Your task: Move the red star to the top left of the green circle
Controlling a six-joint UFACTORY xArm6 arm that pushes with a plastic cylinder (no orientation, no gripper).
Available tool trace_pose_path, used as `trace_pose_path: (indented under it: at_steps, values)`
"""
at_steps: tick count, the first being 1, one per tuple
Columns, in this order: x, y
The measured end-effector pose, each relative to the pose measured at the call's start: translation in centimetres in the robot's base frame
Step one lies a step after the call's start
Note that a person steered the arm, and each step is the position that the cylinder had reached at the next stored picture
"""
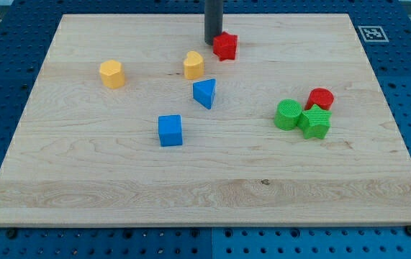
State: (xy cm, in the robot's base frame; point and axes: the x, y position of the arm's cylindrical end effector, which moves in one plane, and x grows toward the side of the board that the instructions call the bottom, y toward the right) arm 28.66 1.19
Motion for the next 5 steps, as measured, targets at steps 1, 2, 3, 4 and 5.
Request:
trace_pose_path:
  at_steps: [1, 2, 3, 4, 5]
  values:
    - [1.5, 1.9]
    - [2.4, 2.5]
    - [2.4, 3.3]
    - [2.4, 4.7]
    - [2.4, 4.9]
